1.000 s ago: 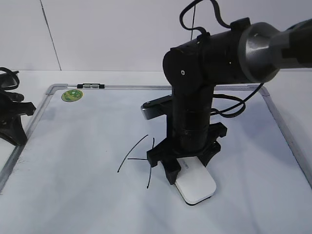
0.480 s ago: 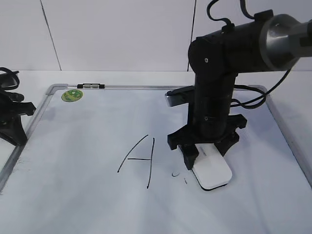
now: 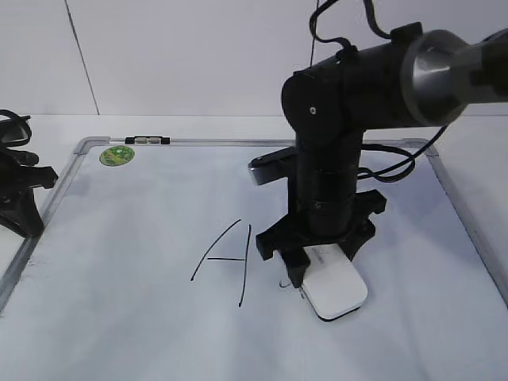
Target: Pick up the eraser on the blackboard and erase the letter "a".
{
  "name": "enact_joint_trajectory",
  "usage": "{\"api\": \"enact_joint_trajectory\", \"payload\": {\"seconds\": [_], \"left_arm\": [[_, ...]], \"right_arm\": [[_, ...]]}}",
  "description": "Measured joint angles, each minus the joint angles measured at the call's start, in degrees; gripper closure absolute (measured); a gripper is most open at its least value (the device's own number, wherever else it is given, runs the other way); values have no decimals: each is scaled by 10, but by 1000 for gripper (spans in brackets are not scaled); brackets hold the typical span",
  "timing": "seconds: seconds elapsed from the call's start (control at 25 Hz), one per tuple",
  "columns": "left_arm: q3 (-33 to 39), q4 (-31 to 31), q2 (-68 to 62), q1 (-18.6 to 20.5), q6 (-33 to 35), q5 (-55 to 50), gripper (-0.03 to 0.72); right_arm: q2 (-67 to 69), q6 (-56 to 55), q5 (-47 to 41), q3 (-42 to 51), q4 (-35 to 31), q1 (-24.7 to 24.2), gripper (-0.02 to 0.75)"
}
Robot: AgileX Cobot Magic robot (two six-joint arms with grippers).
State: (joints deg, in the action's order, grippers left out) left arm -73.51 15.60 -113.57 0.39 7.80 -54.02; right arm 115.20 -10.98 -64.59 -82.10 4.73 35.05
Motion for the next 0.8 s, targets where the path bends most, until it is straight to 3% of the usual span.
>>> {"api": "enact_joint_trajectory", "payload": {"seconds": [0.24, 0.8], "left_arm": [[0, 0, 0, 0, 0, 0, 673], [0, 1, 0, 0, 0, 0, 673]], "right_arm": [[0, 0, -6, 0, -6, 30, 209], [6, 6, -16, -3, -24, 32, 209]]}}
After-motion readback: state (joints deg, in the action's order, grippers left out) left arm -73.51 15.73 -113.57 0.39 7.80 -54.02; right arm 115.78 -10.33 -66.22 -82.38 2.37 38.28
